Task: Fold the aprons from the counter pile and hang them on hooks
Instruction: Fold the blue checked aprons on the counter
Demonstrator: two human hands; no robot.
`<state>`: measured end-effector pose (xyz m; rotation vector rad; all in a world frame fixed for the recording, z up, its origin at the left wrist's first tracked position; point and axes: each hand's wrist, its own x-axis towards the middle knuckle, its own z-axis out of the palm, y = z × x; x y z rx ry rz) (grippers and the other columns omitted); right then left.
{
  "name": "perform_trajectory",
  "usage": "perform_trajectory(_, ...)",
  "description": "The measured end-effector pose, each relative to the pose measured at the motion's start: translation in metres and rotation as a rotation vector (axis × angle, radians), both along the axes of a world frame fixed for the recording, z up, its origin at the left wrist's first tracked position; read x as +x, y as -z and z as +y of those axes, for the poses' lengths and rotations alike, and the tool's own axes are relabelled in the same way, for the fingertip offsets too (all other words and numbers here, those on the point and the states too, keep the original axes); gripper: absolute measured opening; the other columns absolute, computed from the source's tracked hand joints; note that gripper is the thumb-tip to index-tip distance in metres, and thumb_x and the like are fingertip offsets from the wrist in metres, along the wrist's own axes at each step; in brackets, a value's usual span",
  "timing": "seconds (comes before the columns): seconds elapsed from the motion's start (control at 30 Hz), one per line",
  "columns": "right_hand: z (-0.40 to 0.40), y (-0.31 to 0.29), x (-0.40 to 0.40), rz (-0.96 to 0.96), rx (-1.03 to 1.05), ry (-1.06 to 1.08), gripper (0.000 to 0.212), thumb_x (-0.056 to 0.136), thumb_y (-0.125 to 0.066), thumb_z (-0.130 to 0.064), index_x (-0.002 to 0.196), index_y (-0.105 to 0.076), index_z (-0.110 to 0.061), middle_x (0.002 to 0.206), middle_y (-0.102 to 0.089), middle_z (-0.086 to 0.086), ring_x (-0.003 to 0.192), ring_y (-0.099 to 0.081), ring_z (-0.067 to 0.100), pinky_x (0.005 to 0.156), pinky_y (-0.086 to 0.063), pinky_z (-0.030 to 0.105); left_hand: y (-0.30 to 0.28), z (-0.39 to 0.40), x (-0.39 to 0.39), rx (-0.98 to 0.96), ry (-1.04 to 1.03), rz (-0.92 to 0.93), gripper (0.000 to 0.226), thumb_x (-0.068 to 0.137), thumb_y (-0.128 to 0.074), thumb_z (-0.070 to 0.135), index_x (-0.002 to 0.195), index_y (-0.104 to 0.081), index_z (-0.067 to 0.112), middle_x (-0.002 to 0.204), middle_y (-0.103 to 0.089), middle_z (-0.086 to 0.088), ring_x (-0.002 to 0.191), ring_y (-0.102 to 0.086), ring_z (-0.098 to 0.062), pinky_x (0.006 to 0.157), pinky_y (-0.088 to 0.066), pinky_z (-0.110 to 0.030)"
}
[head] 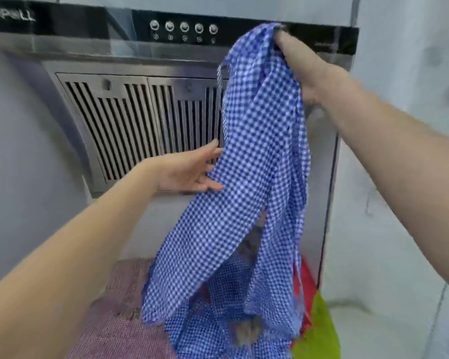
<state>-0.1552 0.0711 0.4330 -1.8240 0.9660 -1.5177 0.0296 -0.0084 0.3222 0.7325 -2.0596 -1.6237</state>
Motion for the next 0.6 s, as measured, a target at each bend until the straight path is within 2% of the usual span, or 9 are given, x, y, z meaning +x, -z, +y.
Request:
perform_trajectory(0.07, 0.009, 0.007, -0.013, 0.059, 0.082, 0.040, 0.038, 0.100, -0.035, -0.044, 0.098, -0.061, -0.017, 0.090, -0.072, -0.002, 0.081, -0.070, 0.013, 0.076, -0.053, 0.026, 0.003, 0.009, -0.006, 0.029, 0.047, 0.025, 0.058, 0.071, -0.037, 0.063, 0.122, -0.046, 0.038, 0.093, -0.070, 0.008, 0.057, -0.061, -0.004, 0.050, -0.045, -0.014)
perform_trajectory(0.13, 0.016, 0.018, -0.019, 0.132, 0.168, 0.086, 0.039, 0.098, -0.036, -0.046, 0.096, -0.062, -0.018, 0.084, -0.073, -0.006, 0.078, -0.070, 0.009, 0.074, -0.053, 0.024, 0.005, 0.020, -0.021, -0.053, 0.051, -0.043, 0.054, 0.078, -0.045, 0.055, 0.128, -0.047, 0.034, 0.096, -0.068, 0.009, 0.057, -0.057, -0.002, 0.048, -0.041, -0.013)
perform_trajectory(0.23, 0.013, 0.031, -0.023, 0.256, 0.242, 0.161, 0.042, 0.097, -0.036, -0.050, 0.095, -0.064, -0.019, 0.083, -0.073, -0.007, 0.077, -0.070, 0.009, 0.083, -0.052, 0.029, 0.012, 0.033, -0.042, -0.169, 0.068, -0.076, 0.027, 0.086, -0.052, 0.034, 0.112, -0.056, 0.028, 0.089, -0.062, 0.012, 0.059, -0.050, -0.001, 0.047, -0.035, -0.012)
perform_trajectory(0.3, 0.012, 0.035, -0.026, 0.283, 0.280, 0.184, 0.045, 0.097, -0.034, -0.053, 0.094, -0.064, -0.019, 0.085, -0.072, -0.005, 0.077, -0.069, 0.010, 0.076, -0.052, 0.027, 0.016, 0.040, -0.053, -0.150, 0.097, -0.047, 0.015, 0.092, -0.048, 0.033, 0.099, -0.060, 0.027, 0.081, -0.063, 0.015, 0.059, -0.049, -0.001, 0.046, -0.035, -0.011)
perform_trajectory(0.4, 0.011, 0.036, -0.032, 0.217, 0.270, 0.234, 0.043, 0.098, -0.032, -0.051, 0.091, -0.061, -0.020, 0.081, -0.069, -0.005, 0.068, -0.068, 0.008, 0.062, -0.051, 0.021, 0.022, 0.042, -0.058, -0.097, 0.127, 0.010, 0.030, 0.089, -0.042, 0.048, 0.093, -0.058, 0.022, 0.071, -0.060, 0.014, 0.051, -0.045, 0.000, 0.046, -0.034, -0.010)
perform_trajectory(0.47, 0.008, 0.035, -0.037, 0.208, 0.276, 0.299, 0.041, 0.097, -0.035, -0.052, 0.097, -0.059, -0.020, 0.088, -0.067, -0.003, 0.076, -0.067, 0.011, 0.070, -0.051, 0.025, 0.023, 0.039, -0.053, -0.008, 0.165, 0.085, 0.044, 0.074, -0.039, 0.059, 0.088, -0.053, 0.020, 0.063, -0.053, 0.013, 0.044, -0.037, 0.001, 0.047, -0.029, -0.010)
perform_trajectory(0.5, 0.003, 0.035, -0.040, 0.211, 0.279, 0.360, 0.042, 0.096, -0.037, -0.054, 0.105, -0.059, -0.019, 0.095, -0.066, -0.002, 0.084, -0.066, 0.015, 0.077, -0.051, 0.030, 0.022, 0.037, -0.049, 0.008, 0.192, 0.087, 0.043, 0.073, -0.039, 0.058, 0.088, -0.051, 0.019, 0.061, -0.050, 0.013, 0.040, -0.035, 0.001, 0.047, -0.026, -0.011)
perform_trajectory(0.53, -0.002, 0.035, -0.043, 0.178, 0.268, 0.418, 0.044, 0.094, -0.041, -0.054, 0.114, -0.056, -0.017, 0.100, -0.065, 0.000, 0.091, -0.065, 0.019, 0.084, -0.051, 0.034, 0.021, 0.036, -0.044, -0.017, 0.209, 0.036, 0.035, 0.078, -0.042, 0.050, 0.088, -0.050, 0.018, 0.059, -0.050, 0.014, 0.038, -0.034, 0.000, 0.047, -0.024, -0.012)
perform_trajectory(0.6, -0.014, 0.034, -0.052, -0.008, 0.161, 0.515, 0.046, 0.095, -0.043, -0.047, 0.123, -0.050, -0.011, 0.109, -0.064, 0.005, 0.098, -0.063, 0.023, 0.092, -0.050, 0.038, 0.021, 0.034, -0.035, -0.139, 0.219, -0.238, 0.011, 0.090, -0.050, 0.023, 0.087, -0.054, 0.013, 0.054, -0.055, 0.011, 0.038, -0.037, 0.000, 0.045, -0.027, -0.013)
